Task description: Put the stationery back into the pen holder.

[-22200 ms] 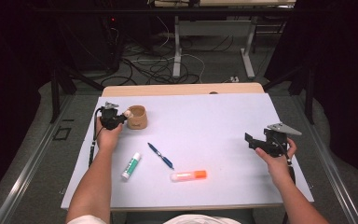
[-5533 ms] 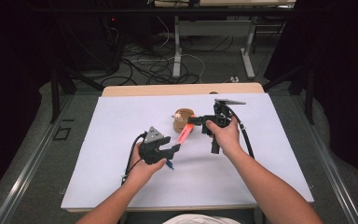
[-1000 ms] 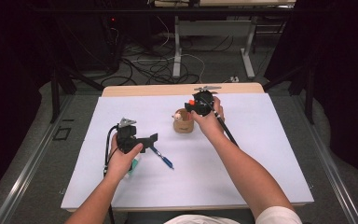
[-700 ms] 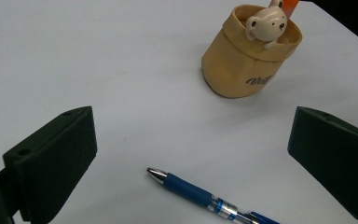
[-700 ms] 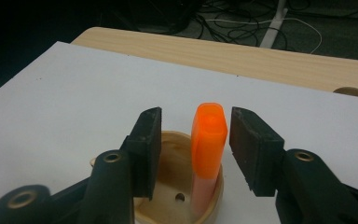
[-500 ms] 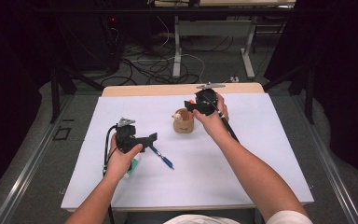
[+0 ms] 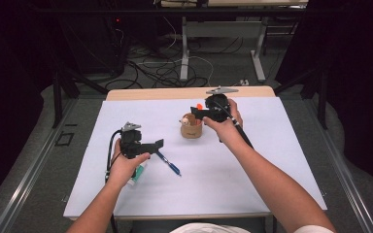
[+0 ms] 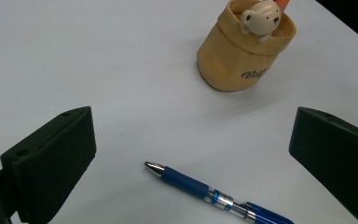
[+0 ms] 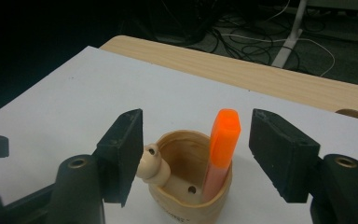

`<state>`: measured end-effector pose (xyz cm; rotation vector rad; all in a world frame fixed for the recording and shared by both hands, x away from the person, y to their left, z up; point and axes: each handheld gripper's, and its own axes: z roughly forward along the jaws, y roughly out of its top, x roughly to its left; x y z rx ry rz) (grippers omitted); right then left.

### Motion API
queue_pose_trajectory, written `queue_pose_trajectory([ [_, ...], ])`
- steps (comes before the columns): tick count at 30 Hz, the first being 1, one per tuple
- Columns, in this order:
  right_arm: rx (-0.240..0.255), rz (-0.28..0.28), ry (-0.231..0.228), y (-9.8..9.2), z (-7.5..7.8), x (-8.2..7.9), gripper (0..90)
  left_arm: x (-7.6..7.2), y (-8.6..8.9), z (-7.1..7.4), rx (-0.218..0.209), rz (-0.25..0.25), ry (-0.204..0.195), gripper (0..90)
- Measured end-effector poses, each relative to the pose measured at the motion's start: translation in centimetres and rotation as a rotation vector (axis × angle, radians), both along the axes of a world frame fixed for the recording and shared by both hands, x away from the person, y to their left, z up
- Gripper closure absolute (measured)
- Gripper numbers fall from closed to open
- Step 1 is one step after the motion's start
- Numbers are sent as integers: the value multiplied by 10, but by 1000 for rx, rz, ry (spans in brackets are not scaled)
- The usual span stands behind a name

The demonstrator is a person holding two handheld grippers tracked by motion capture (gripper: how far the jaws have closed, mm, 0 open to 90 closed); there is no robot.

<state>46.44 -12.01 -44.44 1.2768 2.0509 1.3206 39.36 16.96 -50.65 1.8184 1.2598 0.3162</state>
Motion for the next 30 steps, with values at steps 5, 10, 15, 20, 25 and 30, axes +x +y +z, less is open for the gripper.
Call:
queue_pose_trajectory([
  [5, 13, 0, -15, -6, 1, -7, 290, 0, 2, 2, 19, -19, 19, 25],
  [10, 31, 0, -27, -13, -1, -13, 263, 0, 6, 5, 42, -19, 40, 77],
  [15, 35, 15, -43, -25, -4, -24, 232, -1, 12, 10, 71, -19, 39, 164],
  [20, 47, 18, -61, -34, -6, -33, 215, 0, 19, 14, 79, -8, 49, 192],
  [25, 76, 10, -63, -50, -8, -44, 202, 0, 24, 15, 87, -5, 75, 233],
  [30, 60, 12, -73, -66, -11, -57, 204, 0, 26, 15, 114, -25, 110, 258],
])
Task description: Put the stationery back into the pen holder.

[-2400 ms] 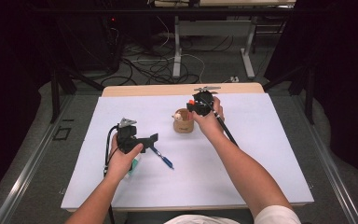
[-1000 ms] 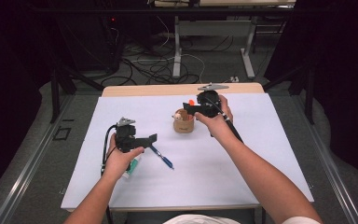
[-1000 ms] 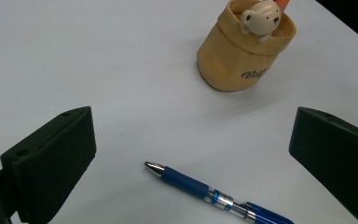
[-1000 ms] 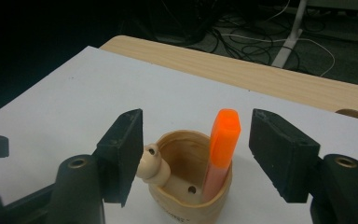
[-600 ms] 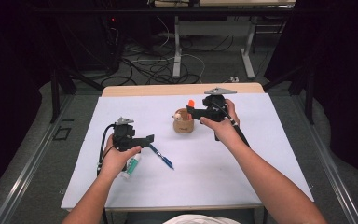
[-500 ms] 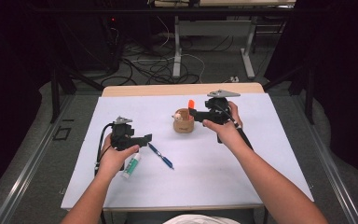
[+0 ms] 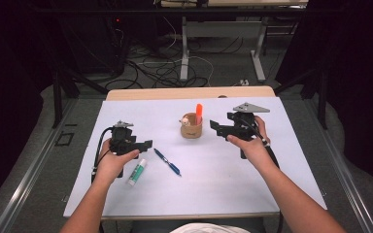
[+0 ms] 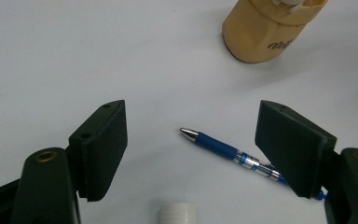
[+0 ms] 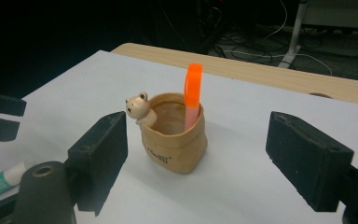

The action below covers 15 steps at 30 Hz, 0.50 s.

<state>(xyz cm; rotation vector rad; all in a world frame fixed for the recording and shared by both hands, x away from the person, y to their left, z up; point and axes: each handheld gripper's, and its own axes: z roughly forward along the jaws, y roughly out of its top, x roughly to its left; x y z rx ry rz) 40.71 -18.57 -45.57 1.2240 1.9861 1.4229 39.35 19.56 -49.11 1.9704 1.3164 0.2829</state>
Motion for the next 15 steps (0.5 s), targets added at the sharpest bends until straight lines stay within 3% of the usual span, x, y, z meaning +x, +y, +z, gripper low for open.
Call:
queue_pose_trajectory([
  [3, -21, 1, -24, -8, -2, -6, 212, 0, 0, 1, 15, -8, 11, 268],
  [9, -53, -10, -22, -23, -10, -18, 173, 0, 1, 0, 34, -17, 34, 288],
  [15, -48, -37, -18, -35, -18, -26, 159, 0, 1, 0, 44, -31, 63, 321],
])
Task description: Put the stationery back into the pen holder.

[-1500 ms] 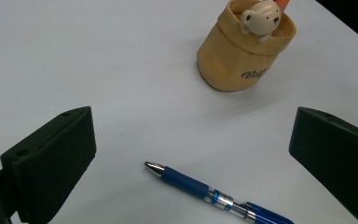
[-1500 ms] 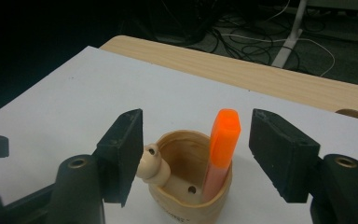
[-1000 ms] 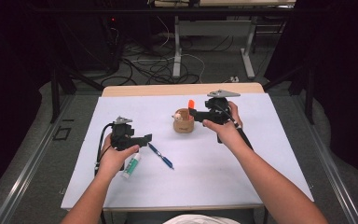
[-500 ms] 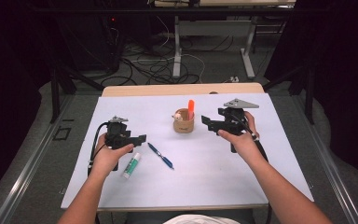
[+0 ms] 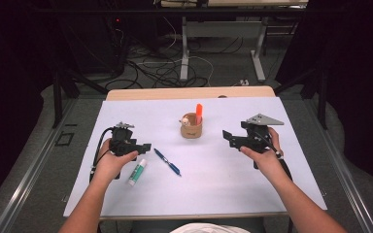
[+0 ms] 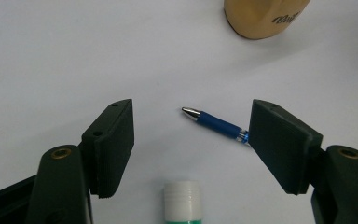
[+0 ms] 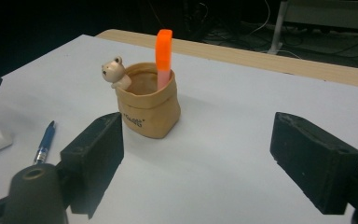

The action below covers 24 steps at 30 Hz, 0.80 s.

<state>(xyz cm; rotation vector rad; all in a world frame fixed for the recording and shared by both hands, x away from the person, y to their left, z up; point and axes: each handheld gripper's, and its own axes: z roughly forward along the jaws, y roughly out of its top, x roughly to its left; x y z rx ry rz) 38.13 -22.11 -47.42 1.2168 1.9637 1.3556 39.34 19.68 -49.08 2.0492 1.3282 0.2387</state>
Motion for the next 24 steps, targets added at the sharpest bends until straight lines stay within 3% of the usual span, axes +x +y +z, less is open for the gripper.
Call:
queue_pose_trajectory([
  [9, -15, -20, 39, -19, -12, -5, 150, 1, 3, -2, 8, 2, 52, 338],
  [15, -45, -27, 107, -31, -23, -3, 150, 1, 4, -3, -1, 7, 95, 371],
  [18, -48, -31, 108, -32, -26, -3, 149, 2, 5, -4, 6, -6, 111, 384],
  [24, -66, -40, 103, -34, -31, -4, 147, 1, 6, -6, -5, 31, 154, 434],
])
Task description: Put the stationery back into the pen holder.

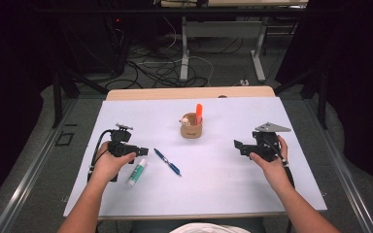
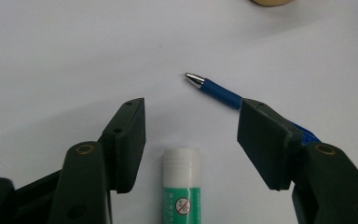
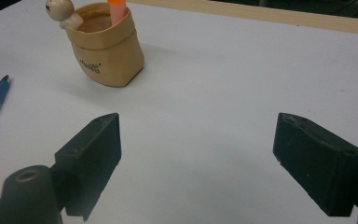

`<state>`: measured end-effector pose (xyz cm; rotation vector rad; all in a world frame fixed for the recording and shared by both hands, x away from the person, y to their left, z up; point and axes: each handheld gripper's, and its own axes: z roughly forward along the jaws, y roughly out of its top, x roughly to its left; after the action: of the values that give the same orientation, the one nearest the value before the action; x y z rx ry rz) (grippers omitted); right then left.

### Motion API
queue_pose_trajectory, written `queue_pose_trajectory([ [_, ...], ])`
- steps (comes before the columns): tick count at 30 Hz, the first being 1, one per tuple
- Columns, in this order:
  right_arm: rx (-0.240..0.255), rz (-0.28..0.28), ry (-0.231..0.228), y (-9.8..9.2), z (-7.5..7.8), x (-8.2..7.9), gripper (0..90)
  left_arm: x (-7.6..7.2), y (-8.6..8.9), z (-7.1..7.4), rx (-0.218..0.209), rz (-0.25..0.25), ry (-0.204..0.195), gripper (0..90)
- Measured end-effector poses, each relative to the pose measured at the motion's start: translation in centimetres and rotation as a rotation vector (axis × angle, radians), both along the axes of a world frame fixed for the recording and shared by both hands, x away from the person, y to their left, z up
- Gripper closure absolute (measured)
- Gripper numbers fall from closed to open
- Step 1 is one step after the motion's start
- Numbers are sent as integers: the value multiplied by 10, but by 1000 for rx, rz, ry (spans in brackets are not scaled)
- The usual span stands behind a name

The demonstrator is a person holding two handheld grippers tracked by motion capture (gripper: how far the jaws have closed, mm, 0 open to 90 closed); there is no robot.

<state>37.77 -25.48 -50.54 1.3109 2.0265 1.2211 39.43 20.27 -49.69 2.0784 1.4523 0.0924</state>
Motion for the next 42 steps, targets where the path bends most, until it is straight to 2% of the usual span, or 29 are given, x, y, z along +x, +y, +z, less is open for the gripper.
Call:
queue_pose_trajectory([
  [6, 2, -4, 3, -2, -2, -1, 147, 1, 0, -3, 2, -22, 43, 461],
  [13, 2, 4, 23, -1, -7, -2, 147, 0, -3, -7, 29, -39, 89, 494],
  [16, 5, 12, 31, 0, -7, -3, 148, -1, -5, -9, 51, -44, 91, 508],
  [20, 1, 17, 37, 2, -9, -3, 149, 0, -6, -14, 73, -43, 115, 536],
  [35, 13, 18, 47, -2, -10, -2, 152, 5, -12, -29, 101, -41, 182, 574],
  [42, 12, 26, 55, 0, -11, -2, 153, 7, -13, -33, 124, -50, 199, 614],
])
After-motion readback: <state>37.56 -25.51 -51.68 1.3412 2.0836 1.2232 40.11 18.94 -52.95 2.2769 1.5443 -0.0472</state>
